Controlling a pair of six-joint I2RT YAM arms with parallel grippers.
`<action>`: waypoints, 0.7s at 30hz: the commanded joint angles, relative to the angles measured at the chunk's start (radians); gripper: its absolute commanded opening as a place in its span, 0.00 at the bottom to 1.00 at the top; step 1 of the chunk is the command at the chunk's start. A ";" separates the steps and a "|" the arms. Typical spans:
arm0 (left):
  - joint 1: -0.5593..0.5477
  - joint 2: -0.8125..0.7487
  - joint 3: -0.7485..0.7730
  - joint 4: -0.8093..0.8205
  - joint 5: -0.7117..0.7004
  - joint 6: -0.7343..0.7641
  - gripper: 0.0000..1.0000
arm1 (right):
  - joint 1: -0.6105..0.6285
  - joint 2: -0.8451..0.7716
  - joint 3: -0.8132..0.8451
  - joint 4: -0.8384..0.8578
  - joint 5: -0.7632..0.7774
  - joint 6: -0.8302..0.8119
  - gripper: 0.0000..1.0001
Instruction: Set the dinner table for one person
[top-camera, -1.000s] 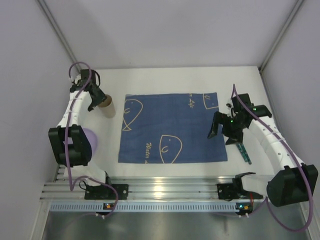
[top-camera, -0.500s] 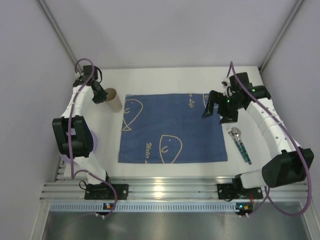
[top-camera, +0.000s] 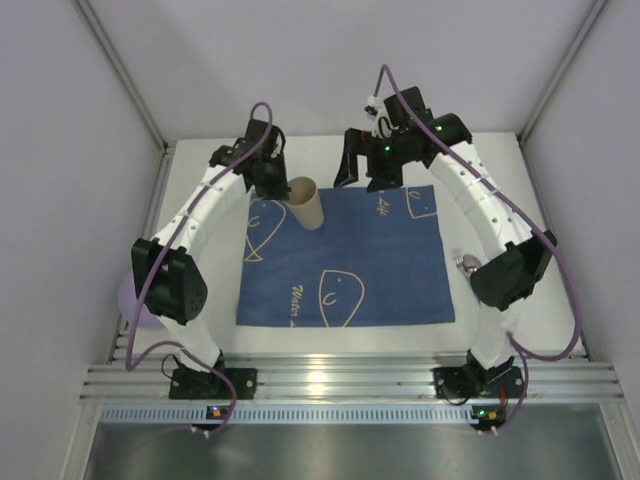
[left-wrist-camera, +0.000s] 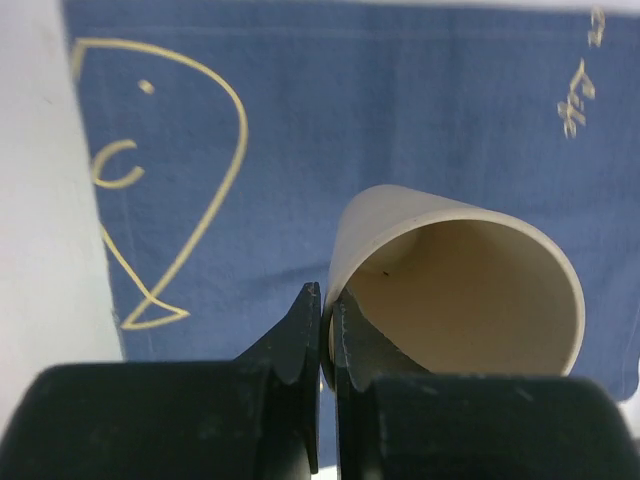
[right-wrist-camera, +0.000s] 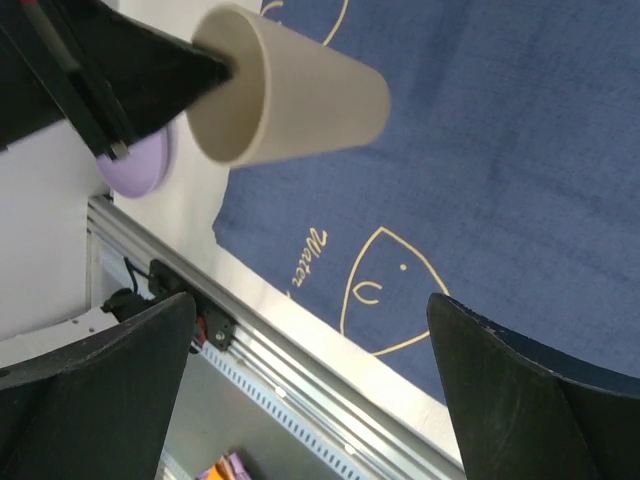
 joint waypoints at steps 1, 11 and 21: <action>-0.057 -0.101 -0.037 -0.051 0.010 -0.007 0.00 | 0.042 0.019 0.057 0.002 -0.038 0.030 1.00; -0.179 -0.122 0.059 -0.124 0.008 -0.019 0.00 | 0.140 0.016 -0.152 0.097 0.017 0.041 1.00; -0.326 -0.073 0.168 -0.178 -0.024 0.013 0.00 | 0.163 0.034 -0.203 0.094 0.138 0.020 1.00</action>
